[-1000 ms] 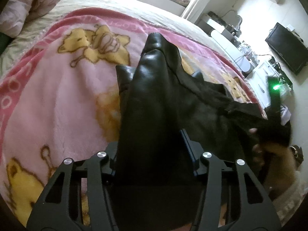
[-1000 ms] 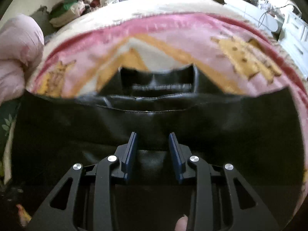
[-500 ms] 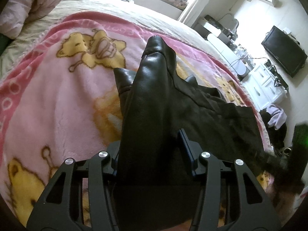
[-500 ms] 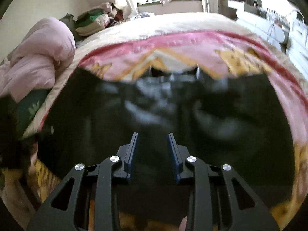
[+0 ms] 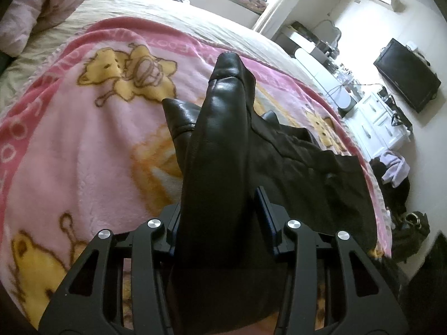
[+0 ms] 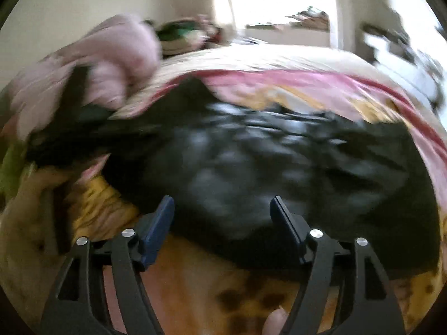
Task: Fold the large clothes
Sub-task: 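Lift the folded jacket with the left gripper while the right gripper lifts its other end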
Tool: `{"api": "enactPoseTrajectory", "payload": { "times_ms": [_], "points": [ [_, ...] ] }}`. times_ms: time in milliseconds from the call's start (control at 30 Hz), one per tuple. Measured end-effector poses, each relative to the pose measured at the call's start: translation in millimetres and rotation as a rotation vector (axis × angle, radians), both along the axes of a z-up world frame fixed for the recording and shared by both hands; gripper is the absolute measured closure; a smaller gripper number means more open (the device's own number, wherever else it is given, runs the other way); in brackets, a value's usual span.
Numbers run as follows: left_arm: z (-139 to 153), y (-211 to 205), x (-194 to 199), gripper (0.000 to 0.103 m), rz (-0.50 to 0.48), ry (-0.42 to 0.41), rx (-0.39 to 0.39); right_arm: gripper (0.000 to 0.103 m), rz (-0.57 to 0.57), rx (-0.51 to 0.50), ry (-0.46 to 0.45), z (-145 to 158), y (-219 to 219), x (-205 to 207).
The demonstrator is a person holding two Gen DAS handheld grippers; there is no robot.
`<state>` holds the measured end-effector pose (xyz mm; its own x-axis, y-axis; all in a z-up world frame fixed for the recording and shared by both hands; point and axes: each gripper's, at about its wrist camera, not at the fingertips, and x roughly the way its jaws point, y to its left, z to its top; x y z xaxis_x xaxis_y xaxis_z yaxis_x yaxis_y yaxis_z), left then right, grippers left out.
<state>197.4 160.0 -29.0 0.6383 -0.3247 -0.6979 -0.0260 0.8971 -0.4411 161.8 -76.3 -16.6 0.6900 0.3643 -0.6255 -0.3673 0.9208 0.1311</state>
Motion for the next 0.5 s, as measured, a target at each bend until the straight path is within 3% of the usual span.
{"api": "enactPoseTrajectory", "payload": {
  "times_ms": [167, 367, 500],
  "points": [
    [1.5, 1.2, -1.0, 0.067, -0.010, -0.003, -0.005, 0.009, 0.088, -0.191, -0.102, -20.0, 61.8, -18.3],
    [2.1, 1.0, -1.5, 0.067, -0.009, 0.002, -0.016, 0.008, 0.126, -0.454, -0.200, -47.5, 113.1, -6.4],
    [1.7, -0.4, -3.1, 0.067, -0.010, 0.005, -0.021, 0.012, 0.112, -0.509, -0.233, -53.2, 122.3, 7.0]
  ]
}}
